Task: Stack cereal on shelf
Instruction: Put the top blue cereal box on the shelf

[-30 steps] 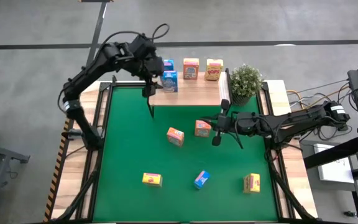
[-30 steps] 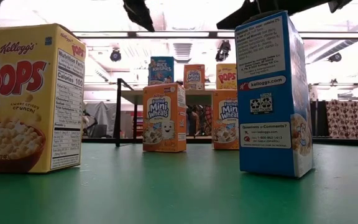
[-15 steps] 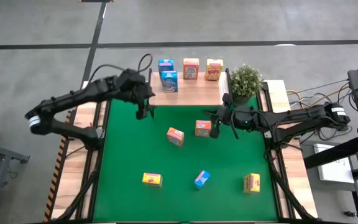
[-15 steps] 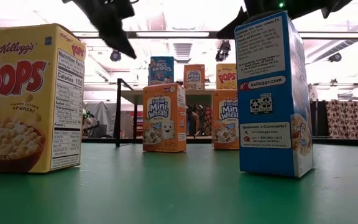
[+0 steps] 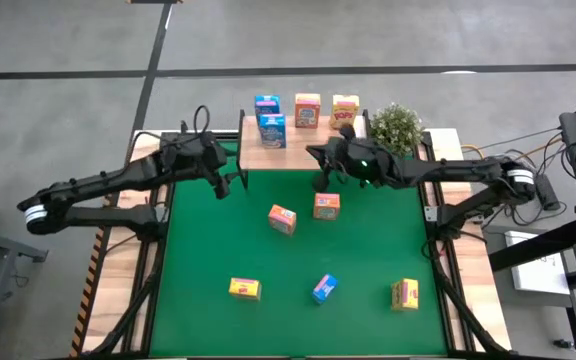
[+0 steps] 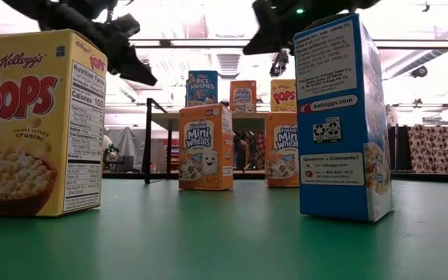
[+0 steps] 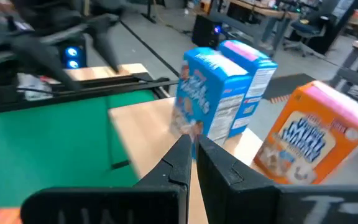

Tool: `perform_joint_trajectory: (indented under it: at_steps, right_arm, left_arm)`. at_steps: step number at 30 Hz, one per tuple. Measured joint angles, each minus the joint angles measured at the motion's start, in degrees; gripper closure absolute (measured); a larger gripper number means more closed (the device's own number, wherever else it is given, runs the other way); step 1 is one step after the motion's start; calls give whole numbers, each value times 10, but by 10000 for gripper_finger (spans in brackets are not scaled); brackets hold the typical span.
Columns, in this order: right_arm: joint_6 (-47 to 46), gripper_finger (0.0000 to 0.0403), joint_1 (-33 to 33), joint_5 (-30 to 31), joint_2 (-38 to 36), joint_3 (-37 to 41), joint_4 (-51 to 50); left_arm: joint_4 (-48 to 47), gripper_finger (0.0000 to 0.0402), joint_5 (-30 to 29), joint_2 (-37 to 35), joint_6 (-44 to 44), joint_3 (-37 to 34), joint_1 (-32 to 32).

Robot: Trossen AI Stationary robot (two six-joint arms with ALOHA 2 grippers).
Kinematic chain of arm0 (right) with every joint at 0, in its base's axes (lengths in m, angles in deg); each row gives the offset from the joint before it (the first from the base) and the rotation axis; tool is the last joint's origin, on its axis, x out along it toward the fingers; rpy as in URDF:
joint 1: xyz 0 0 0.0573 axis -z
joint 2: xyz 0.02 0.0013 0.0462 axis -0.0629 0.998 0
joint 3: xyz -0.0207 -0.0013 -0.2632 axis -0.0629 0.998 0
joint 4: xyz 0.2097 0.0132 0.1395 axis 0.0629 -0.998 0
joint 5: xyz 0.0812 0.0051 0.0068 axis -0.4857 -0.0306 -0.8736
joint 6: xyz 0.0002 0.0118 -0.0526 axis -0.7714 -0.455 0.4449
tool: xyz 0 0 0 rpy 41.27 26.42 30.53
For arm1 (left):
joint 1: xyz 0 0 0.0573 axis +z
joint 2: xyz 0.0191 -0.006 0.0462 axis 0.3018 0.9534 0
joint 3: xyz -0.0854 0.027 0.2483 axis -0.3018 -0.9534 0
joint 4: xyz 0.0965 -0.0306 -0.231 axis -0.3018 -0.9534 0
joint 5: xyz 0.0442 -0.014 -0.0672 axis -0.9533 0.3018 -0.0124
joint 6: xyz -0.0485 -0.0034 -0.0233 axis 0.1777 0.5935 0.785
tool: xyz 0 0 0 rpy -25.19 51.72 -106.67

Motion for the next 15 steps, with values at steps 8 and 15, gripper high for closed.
perform_joint_trajectory:
  at_steps: [8, 15]
  right_arm:
    - [8, 390, 51, 4, 101, -149, -89]
    - [6, 390, 81, 5, 168, -220, -127]
  left_arm:
    - [0, 150, -20, -70, -26, -20, 0]
    - [-2, 150, -22, -113, -42, -33, 0]
